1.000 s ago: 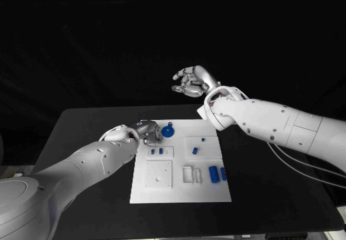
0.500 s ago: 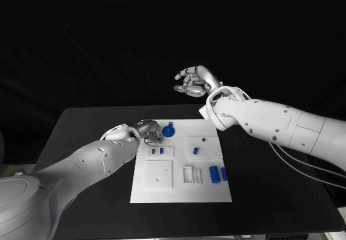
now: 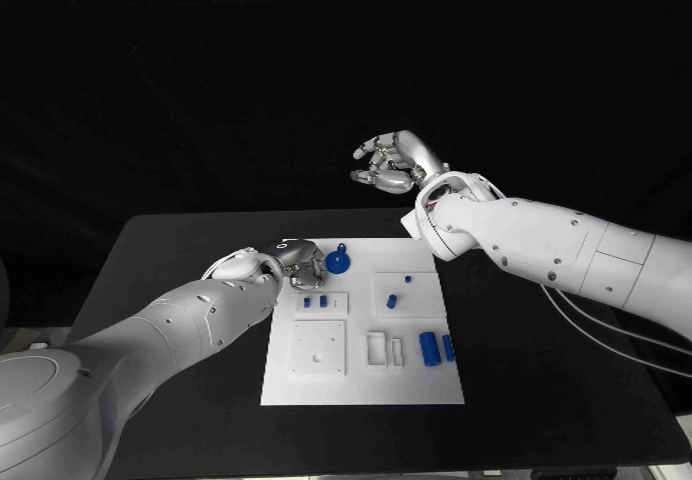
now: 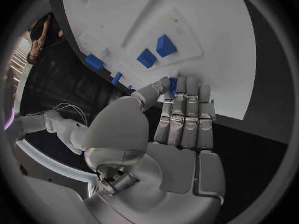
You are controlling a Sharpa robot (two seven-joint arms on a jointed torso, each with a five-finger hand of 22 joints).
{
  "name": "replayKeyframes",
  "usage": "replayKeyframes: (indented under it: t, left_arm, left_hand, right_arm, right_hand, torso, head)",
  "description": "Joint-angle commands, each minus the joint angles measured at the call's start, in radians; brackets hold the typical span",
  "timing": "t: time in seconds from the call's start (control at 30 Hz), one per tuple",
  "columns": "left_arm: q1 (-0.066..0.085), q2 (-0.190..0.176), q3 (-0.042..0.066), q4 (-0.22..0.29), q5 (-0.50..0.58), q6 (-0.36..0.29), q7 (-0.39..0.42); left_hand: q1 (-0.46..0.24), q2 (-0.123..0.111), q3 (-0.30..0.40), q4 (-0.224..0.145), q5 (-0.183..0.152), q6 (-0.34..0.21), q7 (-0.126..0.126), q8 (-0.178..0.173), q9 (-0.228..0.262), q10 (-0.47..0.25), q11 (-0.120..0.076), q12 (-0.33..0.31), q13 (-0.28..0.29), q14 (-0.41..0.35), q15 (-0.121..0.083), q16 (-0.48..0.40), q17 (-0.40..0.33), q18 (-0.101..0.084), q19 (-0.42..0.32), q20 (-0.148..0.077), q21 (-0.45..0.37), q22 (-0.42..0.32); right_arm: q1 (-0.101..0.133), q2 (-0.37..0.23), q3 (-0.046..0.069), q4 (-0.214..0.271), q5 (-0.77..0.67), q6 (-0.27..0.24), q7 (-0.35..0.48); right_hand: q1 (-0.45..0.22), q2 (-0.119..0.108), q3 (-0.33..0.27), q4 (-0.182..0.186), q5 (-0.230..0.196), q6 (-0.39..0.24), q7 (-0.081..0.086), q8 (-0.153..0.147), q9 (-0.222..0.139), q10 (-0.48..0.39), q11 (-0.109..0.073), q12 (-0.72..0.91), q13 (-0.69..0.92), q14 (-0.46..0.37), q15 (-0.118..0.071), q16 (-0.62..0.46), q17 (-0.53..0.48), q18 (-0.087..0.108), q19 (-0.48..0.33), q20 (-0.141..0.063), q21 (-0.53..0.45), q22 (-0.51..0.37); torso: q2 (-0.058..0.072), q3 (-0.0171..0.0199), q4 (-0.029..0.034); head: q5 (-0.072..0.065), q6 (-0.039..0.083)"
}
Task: Assemble the parts on the task board
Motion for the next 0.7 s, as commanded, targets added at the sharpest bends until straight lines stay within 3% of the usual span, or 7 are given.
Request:
replayKeyframes:
  t: [0.03, 0.2, 0.37, 0.7]
  left_arm:
    - [-0.008, 0.000, -0.003, 0.010, -0.007, -0.016, 0.013]
    - [-0.006, -0.006, -0.002, 0.014, -0.007, -0.043, 0.020]
    - [-0.004, -0.012, -0.002, 0.026, -0.007, -0.055, 0.021]
    - [-0.002, -0.024, -0.001, 0.054, -0.007, -0.066, 0.019]
  left_hand:
    - [0.006, -0.001, 0.003, -0.001, -0.004, 0.002, 0.001, 0.003, 0.001, 0.007, -0.003, 0.003, 0.001, 0.003, 0.001, -0.005, 0.002, 0.016, -0.009, 0.001, -0.003, 0.015]
    - [0.007, -0.002, 0.002, -0.001, -0.003, 0.003, 0.001, 0.003, 0.002, 0.008, -0.004, 0.003, 0.002, 0.004, 0.001, -0.005, 0.003, 0.016, -0.009, 0.001, -0.003, 0.016]
    - [0.007, -0.003, 0.002, 0.000, -0.003, 0.005, 0.001, 0.003, 0.002, 0.008, -0.004, 0.003, 0.002, 0.005, 0.000, -0.006, 0.005, 0.016, -0.009, 0.001, -0.003, 0.017]
    - [0.007, -0.004, 0.001, 0.000, -0.003, 0.005, 0.000, 0.003, 0.002, 0.009, -0.004, 0.002, 0.002, 0.005, 0.000, -0.006, 0.007, 0.016, -0.009, 0.001, -0.003, 0.017]
  right_arm:
    - [0.000, -0.002, 0.001, 0.000, -0.002, 0.000, 0.002]
    - [0.000, -0.002, 0.001, -0.004, -0.002, 0.000, 0.002]
    - [0.000, -0.001, 0.001, -0.006, -0.002, -0.001, 0.002]
    - [0.000, -0.003, 0.001, -0.009, -0.002, -0.001, 0.002]
  right_hand:
    - [0.003, 0.008, 0.000, -0.002, -0.004, 0.002, 0.006, 0.006, -0.001, -0.002, 0.001, -0.003, -0.002, -0.004, -0.002, -0.004, -0.002, 0.014, -0.002, 0.002, -0.004, 0.012]
    - [0.003, 0.009, 0.000, -0.002, -0.005, 0.002, 0.006, 0.006, -0.001, -0.002, 0.001, -0.003, -0.003, -0.004, -0.002, -0.004, -0.002, 0.014, -0.001, 0.002, -0.005, 0.012]
    - [0.004, 0.009, 0.001, -0.002, -0.005, 0.002, 0.006, 0.007, -0.001, -0.001, 0.001, -0.002, -0.004, -0.004, -0.002, -0.004, -0.003, 0.014, -0.001, 0.002, -0.005, 0.012]
    - [0.005, 0.010, 0.001, -0.002, -0.006, 0.002, 0.006, 0.007, -0.001, -0.001, 0.001, -0.002, -0.006, -0.004, -0.002, -0.004, -0.004, 0.014, -0.001, 0.002, -0.006, 0.012]
  torso:
    - [0.000, 0.0000, 0.0030]
    - [0.000, 0.0000, 0.0053]
    - [0.000, 0.0004, 0.0015]
    - [0.001, -0.0005, 0.0010]
  head:
    - [0.000, 0.000]
    - [0.003, 0.001]
    - [0.009, 0.000]
    - [0.014, 0.000]
